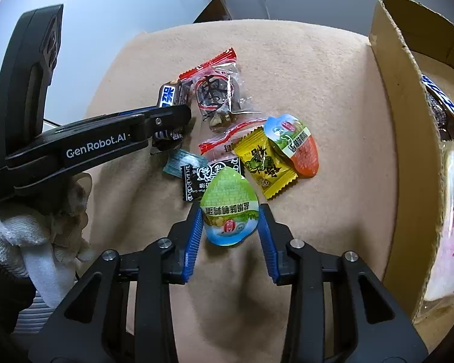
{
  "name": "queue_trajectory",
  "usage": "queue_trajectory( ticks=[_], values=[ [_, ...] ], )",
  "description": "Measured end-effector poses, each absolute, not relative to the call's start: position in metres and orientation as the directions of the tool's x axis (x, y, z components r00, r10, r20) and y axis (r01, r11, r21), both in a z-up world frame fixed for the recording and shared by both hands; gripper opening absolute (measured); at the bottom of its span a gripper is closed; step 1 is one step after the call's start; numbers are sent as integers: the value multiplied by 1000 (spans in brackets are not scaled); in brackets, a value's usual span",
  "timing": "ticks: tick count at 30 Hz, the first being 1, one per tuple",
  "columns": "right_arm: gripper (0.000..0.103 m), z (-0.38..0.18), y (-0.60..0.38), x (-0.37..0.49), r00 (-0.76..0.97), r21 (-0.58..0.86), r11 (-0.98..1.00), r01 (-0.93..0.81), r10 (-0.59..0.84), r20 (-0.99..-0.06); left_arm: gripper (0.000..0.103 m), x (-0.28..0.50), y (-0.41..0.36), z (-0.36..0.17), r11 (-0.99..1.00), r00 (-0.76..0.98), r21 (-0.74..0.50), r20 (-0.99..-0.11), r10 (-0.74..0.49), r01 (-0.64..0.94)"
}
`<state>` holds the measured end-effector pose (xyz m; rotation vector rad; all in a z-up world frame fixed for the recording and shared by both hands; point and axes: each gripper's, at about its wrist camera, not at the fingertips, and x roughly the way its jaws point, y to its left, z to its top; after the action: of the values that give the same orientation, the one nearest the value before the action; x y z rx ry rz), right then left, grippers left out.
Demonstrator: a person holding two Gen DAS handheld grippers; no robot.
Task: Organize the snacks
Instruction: 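Grasp the chocolate bar with the left gripper while the right grasps the green jelly cup, then carry the chocolate bar with the left gripper while the right carries the jelly cup into the box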
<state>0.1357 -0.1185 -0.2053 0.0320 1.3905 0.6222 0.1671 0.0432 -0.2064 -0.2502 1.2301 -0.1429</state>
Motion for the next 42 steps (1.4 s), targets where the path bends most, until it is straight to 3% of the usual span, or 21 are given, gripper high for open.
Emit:
queue_trajectory(
  ticks=[11, 26, 42],
  values=[
    [34, -194, -126, 132, 61, 387, 836, -390, 443, -895, 29, 154, 52, -194, 964, 353, -266, -905, -239, -30],
    [34, -129, -198, 133, 174, 429, 832, -353, 509, -843, 29, 157, 34, -155, 952, 405, -304, -867, -291, 32],
    [34, -82, -294, 190, 371, 341, 913, -225, 403, -837, 29, 185, -46, -127, 919, 410, -354, -822, -395, 175]
  ],
)
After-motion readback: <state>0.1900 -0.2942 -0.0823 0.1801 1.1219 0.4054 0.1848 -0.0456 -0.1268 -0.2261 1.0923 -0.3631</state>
